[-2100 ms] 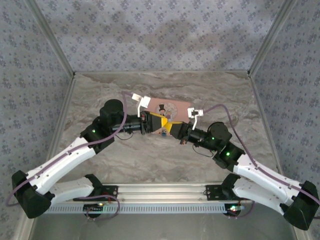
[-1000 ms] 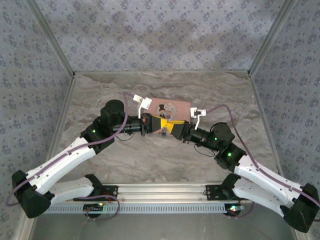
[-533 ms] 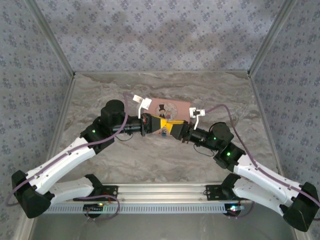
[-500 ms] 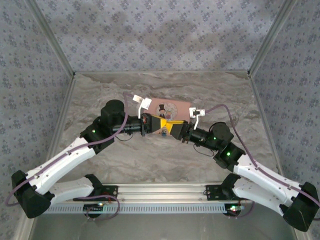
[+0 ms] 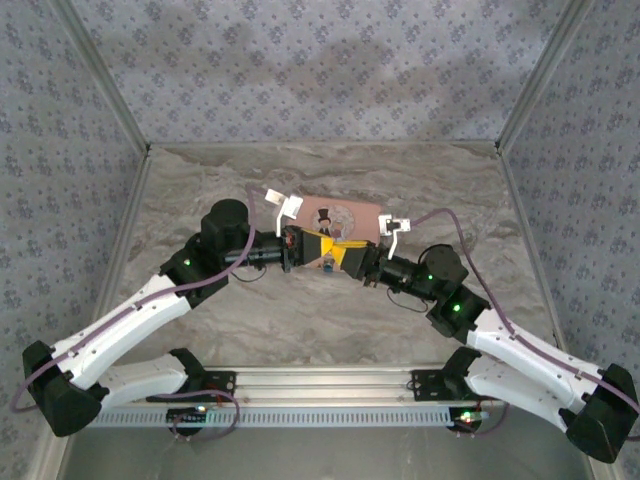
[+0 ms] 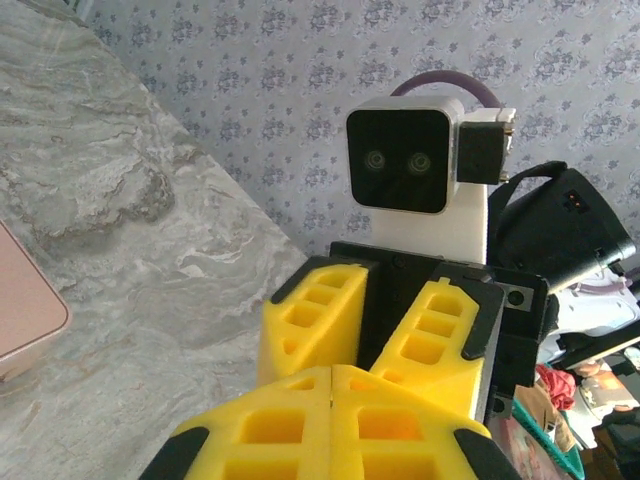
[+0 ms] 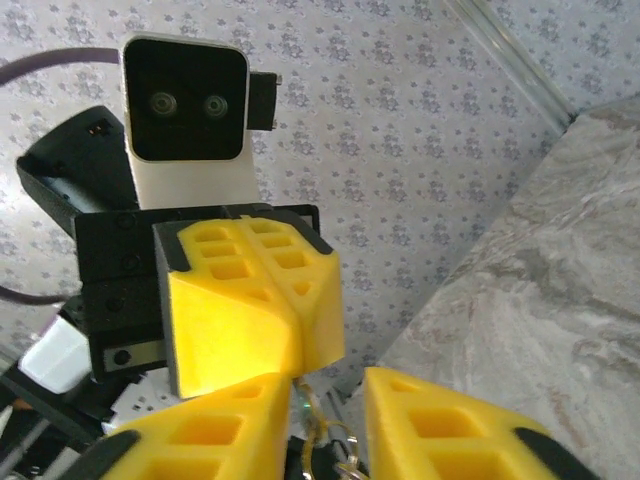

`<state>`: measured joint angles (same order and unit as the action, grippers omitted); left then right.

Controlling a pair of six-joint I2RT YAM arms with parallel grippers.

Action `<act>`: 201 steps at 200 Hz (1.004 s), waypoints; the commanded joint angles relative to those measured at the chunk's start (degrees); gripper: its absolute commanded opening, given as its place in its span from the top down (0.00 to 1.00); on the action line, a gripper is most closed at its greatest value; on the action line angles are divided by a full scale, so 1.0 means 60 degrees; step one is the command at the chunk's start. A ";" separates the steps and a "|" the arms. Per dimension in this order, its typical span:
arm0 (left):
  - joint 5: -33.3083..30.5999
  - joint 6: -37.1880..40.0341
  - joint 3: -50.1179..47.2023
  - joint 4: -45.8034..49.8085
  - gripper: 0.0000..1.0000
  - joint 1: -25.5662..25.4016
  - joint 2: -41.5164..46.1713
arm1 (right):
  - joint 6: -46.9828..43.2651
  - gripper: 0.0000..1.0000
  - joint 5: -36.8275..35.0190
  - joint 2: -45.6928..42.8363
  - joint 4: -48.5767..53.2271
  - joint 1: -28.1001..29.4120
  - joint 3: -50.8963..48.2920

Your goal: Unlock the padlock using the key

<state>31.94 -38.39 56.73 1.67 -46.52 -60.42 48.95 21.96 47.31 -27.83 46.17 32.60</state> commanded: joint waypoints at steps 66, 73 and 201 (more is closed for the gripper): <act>-0.0139 0.0220 0.0403 -0.0089 1.00 -0.0055 0.0051 | -0.0078 0.70 0.0663 -0.0008 -0.0538 0.0183 -0.0034; -0.0155 0.0217 0.0396 -0.0088 1.00 -0.0061 0.0051 | -0.0087 0.71 0.0627 -0.0032 -0.0523 0.0175 -0.0042; 0.0138 0.0073 0.0323 -0.0248 1.00 -0.0061 0.0091 | -0.0578 1.00 0.0083 -0.0590 0.0002 0.0094 -0.0193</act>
<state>32.14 -38.44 56.75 1.43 -46.96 -60.42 47.37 23.35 45.60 -27.79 46.85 30.98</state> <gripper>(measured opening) 0.040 0.078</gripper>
